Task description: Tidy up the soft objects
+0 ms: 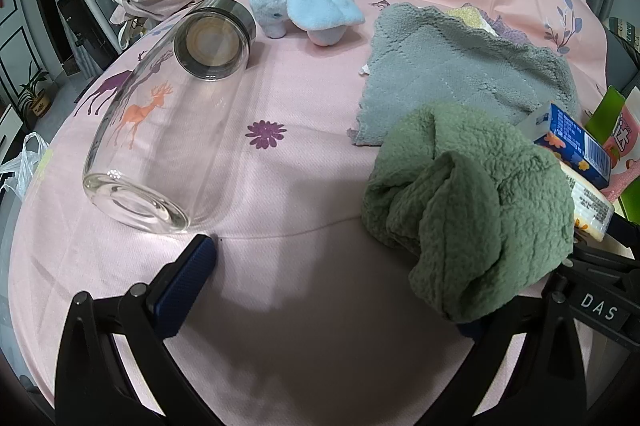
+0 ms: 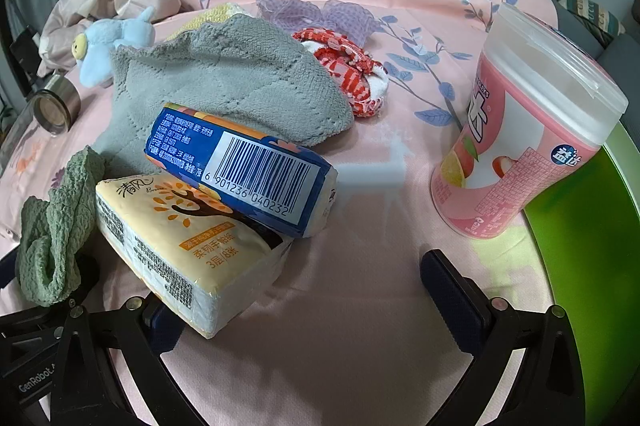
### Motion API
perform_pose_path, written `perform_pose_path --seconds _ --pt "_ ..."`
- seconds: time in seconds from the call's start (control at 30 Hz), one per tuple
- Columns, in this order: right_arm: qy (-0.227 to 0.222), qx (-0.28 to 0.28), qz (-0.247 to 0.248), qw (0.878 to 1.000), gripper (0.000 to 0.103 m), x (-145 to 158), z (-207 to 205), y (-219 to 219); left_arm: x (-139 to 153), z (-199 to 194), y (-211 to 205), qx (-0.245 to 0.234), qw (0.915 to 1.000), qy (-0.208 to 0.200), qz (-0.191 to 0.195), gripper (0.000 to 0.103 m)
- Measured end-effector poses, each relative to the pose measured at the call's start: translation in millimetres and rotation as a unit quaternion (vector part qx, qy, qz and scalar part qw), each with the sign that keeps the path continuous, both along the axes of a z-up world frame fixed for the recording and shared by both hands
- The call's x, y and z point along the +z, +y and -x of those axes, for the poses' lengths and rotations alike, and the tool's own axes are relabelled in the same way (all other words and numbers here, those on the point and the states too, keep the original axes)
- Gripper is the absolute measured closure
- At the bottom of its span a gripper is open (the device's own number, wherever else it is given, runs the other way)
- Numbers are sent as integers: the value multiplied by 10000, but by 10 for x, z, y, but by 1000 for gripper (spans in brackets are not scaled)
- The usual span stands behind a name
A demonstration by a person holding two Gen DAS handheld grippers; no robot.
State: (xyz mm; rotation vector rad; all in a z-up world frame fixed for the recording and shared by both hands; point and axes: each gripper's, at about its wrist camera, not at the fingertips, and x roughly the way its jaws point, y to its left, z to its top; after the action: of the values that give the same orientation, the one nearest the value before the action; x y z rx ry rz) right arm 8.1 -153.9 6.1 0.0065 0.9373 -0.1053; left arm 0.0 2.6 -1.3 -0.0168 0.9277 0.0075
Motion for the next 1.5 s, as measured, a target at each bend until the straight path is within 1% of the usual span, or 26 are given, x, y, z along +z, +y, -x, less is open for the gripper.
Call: perform_pose_path --seconds 1.07,1.27,1.33,1.37,1.43,1.5 --pt "1 0 -11 10000 0 1 3 -5 4 -4 -5 1 10000 8 -3 1" --pt "33 -34 54 10000 0 22 23 37 12 -5 0 -33 10000 57 14 1" --pt "143 -66 54 9999 0 38 3 46 27 13 34 -214 9996 167 65 1" --pt "293 -32 13 9996 0 51 -11 41 40 29 56 -198 9995 217 128 1" --pt "578 19 -174 9982 0 93 24 -6 76 62 86 -285 9985 378 265 1" --pt "645 45 -345 9973 0 165 82 -32 114 96 108 -359 9972 447 479 1"
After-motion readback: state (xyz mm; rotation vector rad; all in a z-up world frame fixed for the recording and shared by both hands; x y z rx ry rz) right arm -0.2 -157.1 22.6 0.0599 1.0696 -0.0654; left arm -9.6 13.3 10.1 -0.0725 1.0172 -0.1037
